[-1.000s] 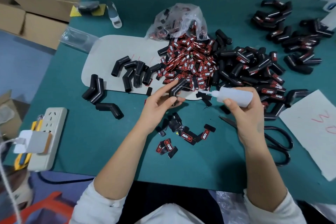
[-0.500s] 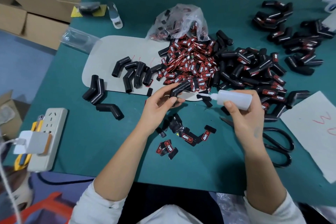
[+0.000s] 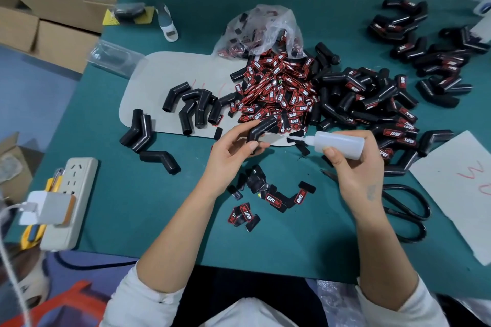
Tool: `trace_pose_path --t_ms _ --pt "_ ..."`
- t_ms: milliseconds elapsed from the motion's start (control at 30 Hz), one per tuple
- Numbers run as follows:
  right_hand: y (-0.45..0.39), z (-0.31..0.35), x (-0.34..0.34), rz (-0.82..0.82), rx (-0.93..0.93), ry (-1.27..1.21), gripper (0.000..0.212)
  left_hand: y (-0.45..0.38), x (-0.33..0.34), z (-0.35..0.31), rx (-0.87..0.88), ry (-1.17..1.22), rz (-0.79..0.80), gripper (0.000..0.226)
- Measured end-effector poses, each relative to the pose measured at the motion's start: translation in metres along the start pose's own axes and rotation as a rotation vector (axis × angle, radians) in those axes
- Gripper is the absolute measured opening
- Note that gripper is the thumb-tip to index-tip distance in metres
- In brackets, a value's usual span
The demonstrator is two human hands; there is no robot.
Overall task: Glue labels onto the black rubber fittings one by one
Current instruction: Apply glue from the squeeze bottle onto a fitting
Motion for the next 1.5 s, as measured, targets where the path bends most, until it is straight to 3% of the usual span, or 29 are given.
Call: trace_pose_path --t_ms 733,1167,1300,1500 --pt "0.0017 -0.0001 -0.0015 -0.022 -0.013 0.038 0.031 -0.0012 -0.0007 0.0008 -0.008 -0.004 -0.027 0.04" --pt "0.0006 0.0066 -0.0009 0.001 -0.07 0.043 0.023 -0.0019 -0.0029 0.003 -0.006 -0.051 -0.034 0.041" --pt "0.0008 0.0075 -0.0027 -0.02 -0.073 0.043 0.032 -0.0019 -0.0022 0.0012 -0.007 -0.048 -0.035 0.041" --pt "0.0011 0.0062 -0.0022 -0.008 -0.08 0.053 0.023 -0.0016 -0.001 0.0013 -0.012 -0.045 -0.033 0.04"
Point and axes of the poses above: each hand's wrist, its own y-axis away from the middle knuckle, its own x-axis out of the palm, z = x × y, the point moved 5 cm from there along -y, towards the middle knuckle, and after that the axes turned 3 degrees about z, right-handed, at the moved point
